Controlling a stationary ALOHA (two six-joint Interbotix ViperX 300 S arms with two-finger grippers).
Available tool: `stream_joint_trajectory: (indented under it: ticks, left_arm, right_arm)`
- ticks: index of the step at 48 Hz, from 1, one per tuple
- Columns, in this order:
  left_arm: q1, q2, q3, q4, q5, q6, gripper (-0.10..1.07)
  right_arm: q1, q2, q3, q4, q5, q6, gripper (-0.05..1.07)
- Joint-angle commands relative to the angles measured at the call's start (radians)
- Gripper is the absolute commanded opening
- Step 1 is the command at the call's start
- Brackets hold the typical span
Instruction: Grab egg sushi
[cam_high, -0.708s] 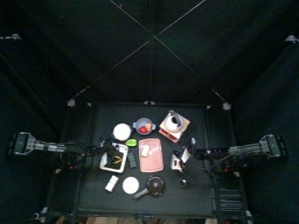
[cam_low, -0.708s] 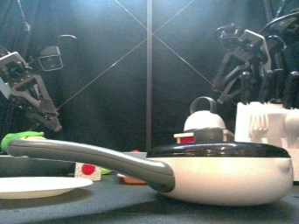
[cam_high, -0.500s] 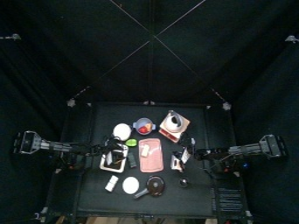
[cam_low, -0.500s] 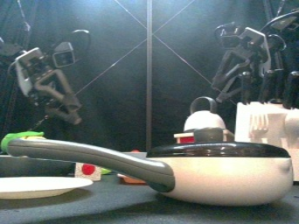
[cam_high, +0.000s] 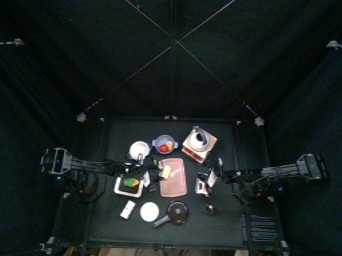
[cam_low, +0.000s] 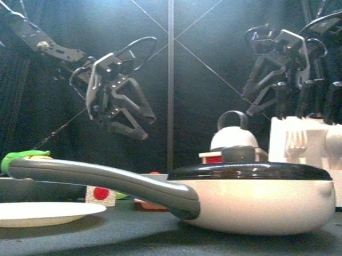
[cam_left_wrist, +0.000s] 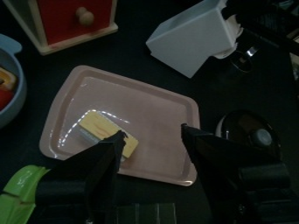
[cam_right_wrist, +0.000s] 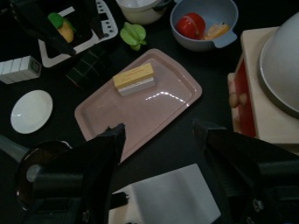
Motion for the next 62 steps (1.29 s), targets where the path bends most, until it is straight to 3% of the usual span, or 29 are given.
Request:
stream_joint_trajectory:
  ticks: [1, 17, 35, 50, 62]
  left_arm:
    - [0.003, 0.020, -0.081, -0.005, 0.029, 0.002, 0.90]
    - [0.021, 0.037, -0.225, 0.043, 0.319, -0.002, 0.89]
    - [0.014, 0.121, -0.393, 0.278, 0.672, -0.026, 0.89]
    - [-0.012, 0.201, -0.512, 0.563, 0.897, -0.252, 0.89]
    - [-0.012, 0.247, -0.520, 0.623, 0.904, -0.515, 0.89]
  right_arm:
    - [0.000, -0.006, -0.011, -0.002, -0.005, -0.002, 0.94]
    - [0.002, -0.008, -0.006, -0.002, -0.005, 0.006, 0.94]
    - [0.000, -0.006, -0.005, 0.000, -0.005, 0.006, 0.94]
    - [0.000, -0.011, 0.005, 0.006, -0.005, 0.005, 0.94]
    - [0.000, -0.012, 0.005, 0.006, -0.002, 0.005, 0.94]
